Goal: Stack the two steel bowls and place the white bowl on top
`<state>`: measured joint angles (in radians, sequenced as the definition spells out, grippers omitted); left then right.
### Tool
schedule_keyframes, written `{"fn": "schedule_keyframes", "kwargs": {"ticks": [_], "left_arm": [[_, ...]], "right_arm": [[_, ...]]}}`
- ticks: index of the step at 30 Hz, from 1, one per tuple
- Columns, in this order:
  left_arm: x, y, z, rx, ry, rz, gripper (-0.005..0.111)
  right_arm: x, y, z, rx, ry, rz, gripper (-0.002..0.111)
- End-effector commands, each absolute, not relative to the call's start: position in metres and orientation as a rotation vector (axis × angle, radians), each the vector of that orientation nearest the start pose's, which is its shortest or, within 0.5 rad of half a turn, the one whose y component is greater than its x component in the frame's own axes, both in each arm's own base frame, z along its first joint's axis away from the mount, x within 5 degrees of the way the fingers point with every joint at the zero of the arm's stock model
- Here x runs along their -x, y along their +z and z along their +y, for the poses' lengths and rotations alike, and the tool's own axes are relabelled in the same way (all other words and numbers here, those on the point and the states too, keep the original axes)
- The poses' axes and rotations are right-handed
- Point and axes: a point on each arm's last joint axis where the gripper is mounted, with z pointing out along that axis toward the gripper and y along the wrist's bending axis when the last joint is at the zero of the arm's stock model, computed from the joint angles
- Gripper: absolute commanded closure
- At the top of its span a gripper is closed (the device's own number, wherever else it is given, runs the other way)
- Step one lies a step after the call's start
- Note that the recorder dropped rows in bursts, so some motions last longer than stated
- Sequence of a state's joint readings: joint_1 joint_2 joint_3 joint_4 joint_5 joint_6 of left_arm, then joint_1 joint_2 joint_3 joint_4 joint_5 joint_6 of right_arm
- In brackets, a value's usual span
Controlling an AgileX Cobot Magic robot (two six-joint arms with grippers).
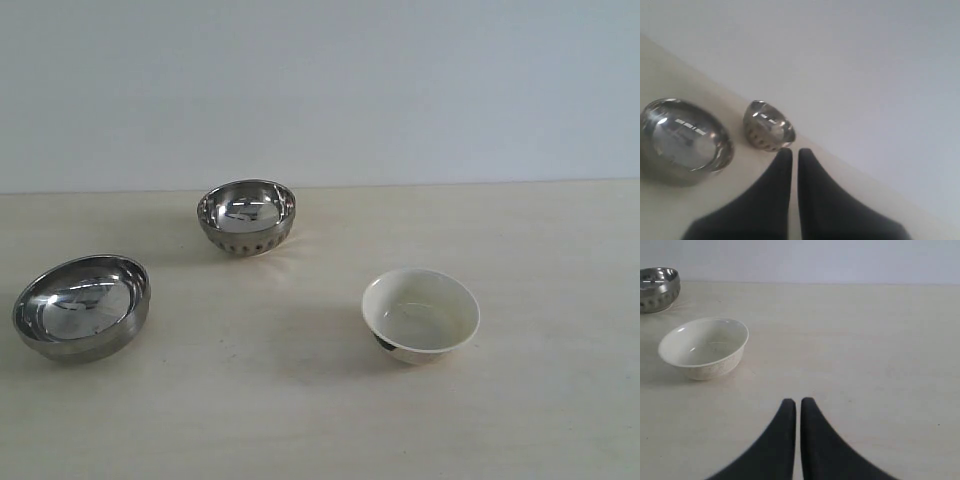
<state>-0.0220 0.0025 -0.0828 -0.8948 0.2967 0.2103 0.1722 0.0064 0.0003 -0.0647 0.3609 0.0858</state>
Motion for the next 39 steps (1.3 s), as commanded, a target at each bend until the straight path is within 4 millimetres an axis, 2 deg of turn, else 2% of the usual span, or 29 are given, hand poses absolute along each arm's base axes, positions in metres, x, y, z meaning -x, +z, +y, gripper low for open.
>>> {"fn": "schedule_keyframes", "kwargs": {"ticks": [1, 5, 8, 11, 15, 20, 25, 36, 39], "left_arm": [[-0.045, 0.259, -0.03, 0.194, -0.736, 1.571, 0.103], [-0.063, 0.284, -0.032, 0.173, -0.72, 1.651, 0.103], [-0.096, 0.295, -0.032, 0.169, -0.672, 1.772, 0.103], [-0.134, 0.298, -0.035, 0.17, -0.663, 1.913, 0.103], [-0.182, 0.289, -0.043, 0.075, -0.686, 2.118, 0.103], [-0.215, 0.268, -0.05, 0.029, -0.757, 2.289, 0.103], [-0.224, 0.254, -0.05, 0.011, -0.749, 2.344, 0.103], [-0.225, 0.255, -0.05, -0.006, -0.734, 2.333, 0.103], [-0.226, 0.255, -0.049, -0.027, -0.708, 2.327, 0.103]], "right_arm": [[-0.053, 0.181, 0.007, 0.127, 0.102, 1.836, 0.108], [-0.053, 0.181, 0.007, 0.127, 0.102, 1.836, 0.108], [-0.053, 0.181, 0.007, 0.127, 0.102, 1.836, 0.108], [-0.053, 0.181, 0.007, 0.127, 0.102, 1.836, 0.108], [-0.053, 0.181, 0.007, 0.127, 0.102, 1.836, 0.108], [-0.053, 0.181, 0.007, 0.127, 0.102, 1.836, 0.108], [-0.053, 0.181, 0.007, 0.127, 0.102, 1.836, 0.108], [-0.054, 0.184, 0.007, 0.129, 0.104, 1.802, 0.108], [-0.055, 0.19, 0.008, 0.086, 0.16, 1.741, 0.108]]}}
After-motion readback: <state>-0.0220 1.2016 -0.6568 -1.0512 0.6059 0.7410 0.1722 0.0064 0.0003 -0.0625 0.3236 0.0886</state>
